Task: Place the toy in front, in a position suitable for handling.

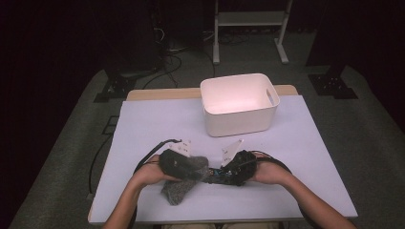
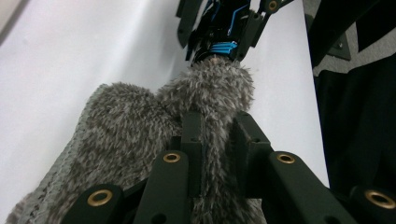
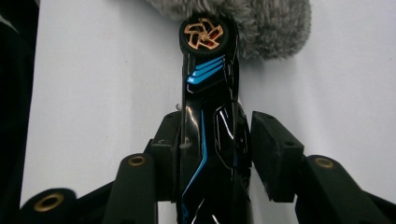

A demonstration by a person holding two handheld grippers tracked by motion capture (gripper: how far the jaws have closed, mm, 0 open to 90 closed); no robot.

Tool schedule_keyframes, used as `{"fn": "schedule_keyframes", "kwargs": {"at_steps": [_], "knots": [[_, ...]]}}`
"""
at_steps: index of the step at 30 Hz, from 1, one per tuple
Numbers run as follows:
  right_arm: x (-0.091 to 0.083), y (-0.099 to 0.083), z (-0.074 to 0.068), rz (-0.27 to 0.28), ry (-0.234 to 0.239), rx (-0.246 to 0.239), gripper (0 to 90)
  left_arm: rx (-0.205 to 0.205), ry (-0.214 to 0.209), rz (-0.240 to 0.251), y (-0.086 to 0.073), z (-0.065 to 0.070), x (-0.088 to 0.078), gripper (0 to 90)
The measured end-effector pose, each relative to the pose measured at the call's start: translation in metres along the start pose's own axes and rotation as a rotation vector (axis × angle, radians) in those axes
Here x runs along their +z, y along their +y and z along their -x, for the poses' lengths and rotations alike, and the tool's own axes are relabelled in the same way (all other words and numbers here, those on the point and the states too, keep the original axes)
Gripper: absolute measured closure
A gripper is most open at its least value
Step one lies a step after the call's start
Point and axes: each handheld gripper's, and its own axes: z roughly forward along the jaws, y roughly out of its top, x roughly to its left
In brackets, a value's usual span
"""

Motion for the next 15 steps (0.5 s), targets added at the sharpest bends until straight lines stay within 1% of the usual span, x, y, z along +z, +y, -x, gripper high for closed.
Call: {"fn": "schedule_keyframes", "kwargs": {"at_steps": [2,8,11,12,15], "knots": [[0.002,0.003,-0.001,-0.021,-0.009,-0.017,54.0,-0.002,0.001,0.002,0.0,0.0,0.0,76.2],[0.007,0.008,0.0,-0.032,0.0,-0.011,55.5,-0.021,-0.02,0.022,-0.006,-0.005,-0.001,76.2],[0.007,0.007,0.001,-0.023,0.007,-0.003,55.8,-0.033,-0.014,0.012,-0.011,-0.007,-0.004,76.2],[0.007,0.007,0.001,-0.021,0.007,-0.006,55.9,-0.039,-0.014,0.017,-0.013,-0.008,-0.004,76.2],[0.007,0.007,0.001,-0.001,0.017,0.001,56.1,-0.045,-0.036,0.03,-0.012,-0.008,-0.004,76.3]]}}
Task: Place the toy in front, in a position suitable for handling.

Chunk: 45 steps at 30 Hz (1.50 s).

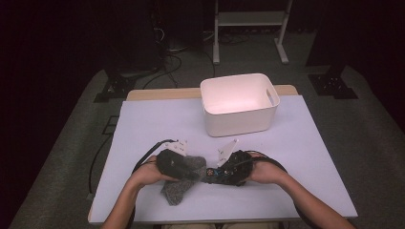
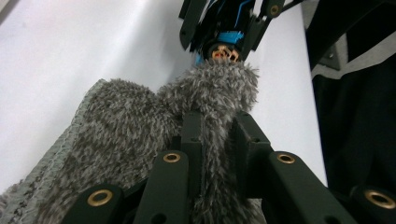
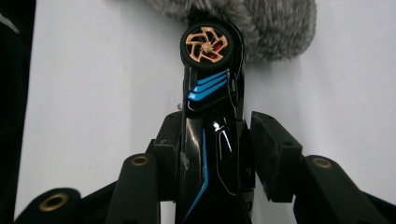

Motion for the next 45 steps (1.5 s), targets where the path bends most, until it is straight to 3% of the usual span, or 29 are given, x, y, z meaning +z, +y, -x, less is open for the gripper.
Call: {"fn": "schedule_keyframes", "kwargs": {"at_steps": [3,7,10,18,30,45], "knots": [[0.001,0.004,0.001,0.013,0.007,-0.002,56.2,0.007,0.013,0.009,0.004,0.001,-0.006,76.5],[0.002,0.009,0.009,0.104,0.024,0.036,56.1,0.017,0.05,0.01,0.012,0.002,-0.026,76.9],[0.002,0.014,0.011,0.136,0.02,0.039,56.0,0.031,0.065,-0.001,0.021,0.005,-0.032,76.9],[-0.009,-0.001,0.008,0.171,-0.003,0.055,55.9,0.081,0.078,-0.025,0.038,0.011,-0.031,76.8],[-0.031,-0.034,0.0,0.234,-0.04,0.086,55.7,0.087,0.074,-0.051,0.042,0.013,-0.023,76.7],[-0.054,-0.058,-0.012,0.277,-0.11,0.103,55.9,0.105,0.076,-0.072,0.052,0.016,-0.021,76.7]]}}
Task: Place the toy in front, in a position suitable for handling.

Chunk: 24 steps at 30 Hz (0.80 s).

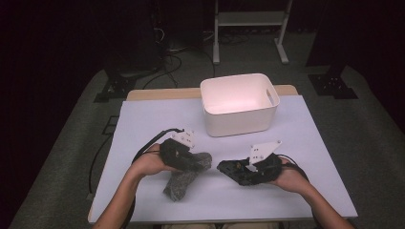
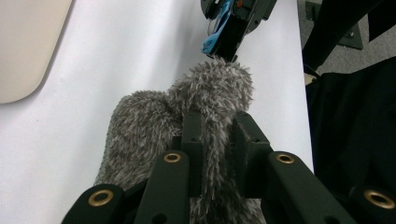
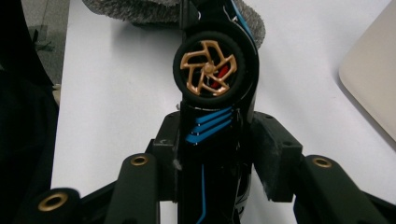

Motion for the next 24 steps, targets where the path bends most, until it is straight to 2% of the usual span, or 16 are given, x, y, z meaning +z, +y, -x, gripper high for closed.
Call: {"fn": "schedule_keyframes", "kwargs": {"at_steps": [4,9,11,14,17,20,24], "knots": [[0.002,0.0,0.0,0.017,-0.005,0.002,56.1,0.018,-0.008,0.011,0.008,0.002,0.0,76.7],[0.014,0.009,-0.004,0.034,0.025,-0.014,56.1,0.043,-0.026,0.023,0.016,0.007,-0.003,76.8],[0.019,0.016,-0.004,0.041,0.032,-0.024,56.1,0.057,-0.018,0.026,0.018,0.009,-0.007,76.8],[0.029,0.026,-0.003,0.06,0.049,-0.031,56.3,0.065,-0.015,0.061,0.021,0.011,-0.019,76.8],[0.036,0.034,-0.004,0.079,0.068,-0.036,56.2,0.081,0.008,0.042,0.023,0.015,-0.025,76.7],[0.039,0.034,-0.002,0.089,0.078,-0.028,56.1,0.07,0.006,0.045,0.019,0.014,-0.024,76.7],[0.037,0.032,-0.004,0.088,0.067,-0.022,55.6,0.064,-0.004,0.058,0.018,0.014,-0.022,76.7]]}}
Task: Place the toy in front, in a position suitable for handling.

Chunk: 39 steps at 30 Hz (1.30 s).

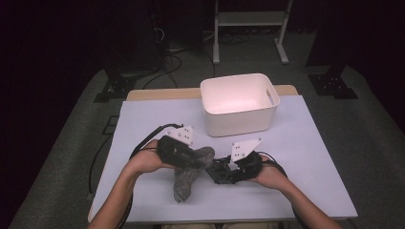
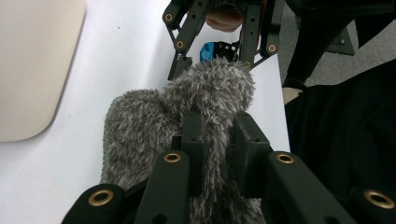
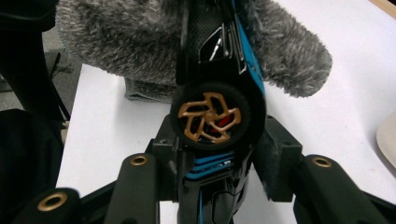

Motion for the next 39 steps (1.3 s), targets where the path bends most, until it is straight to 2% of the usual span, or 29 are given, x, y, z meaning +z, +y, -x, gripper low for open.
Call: {"fn": "schedule_keyframes", "kwargs": {"at_steps": [6,10,14,21,24,28,32,35,39], "knots": [[-0.009,-0.009,-0.002,0.019,-0.031,0.013,53.7,0.014,0.001,-0.019,0.004,-0.001,0.001,76.7],[-0.015,-0.018,-0.003,0.053,-0.03,0.042,57.7,0.009,-0.001,-0.014,0.005,-0.002,0.002,76.7],[-0.016,-0.02,-0.005,0.062,-0.042,0.036,58.5,0.005,-0.009,-0.016,0.009,-0.004,0.0,76.7],[-0.016,-0.021,-0.005,0.064,-0.048,0.03,58.6,0.027,-0.018,-0.04,0.023,-0.004,0.003,76.7],[-0.017,-0.023,-0.005,0.067,-0.048,0.026,58.8,0.022,-0.016,-0.04,0.02,-0.005,0.003,76.6],[-0.017,-0.023,-0.005,0.071,-0.046,0.025,58.8,-0.019,-0.001,-0.046,0.005,-0.01,0.002,75.8],[-0.016,-0.024,-0.004,0.076,-0.044,0.029,58.9,-0.031,-0.012,-0.031,-0.003,-0.012,0.0,75.9],[-0.016,-0.024,-0.005,0.071,-0.043,0.028,58.9,-0.029,-0.021,-0.026,-0.002,-0.01,-0.001,76.6],[-0.016,-0.024,-0.005,0.068,-0.044,0.026,59.0,-0.011,-0.03,-0.007,0.01,-0.008,-0.002,76.6]]}}
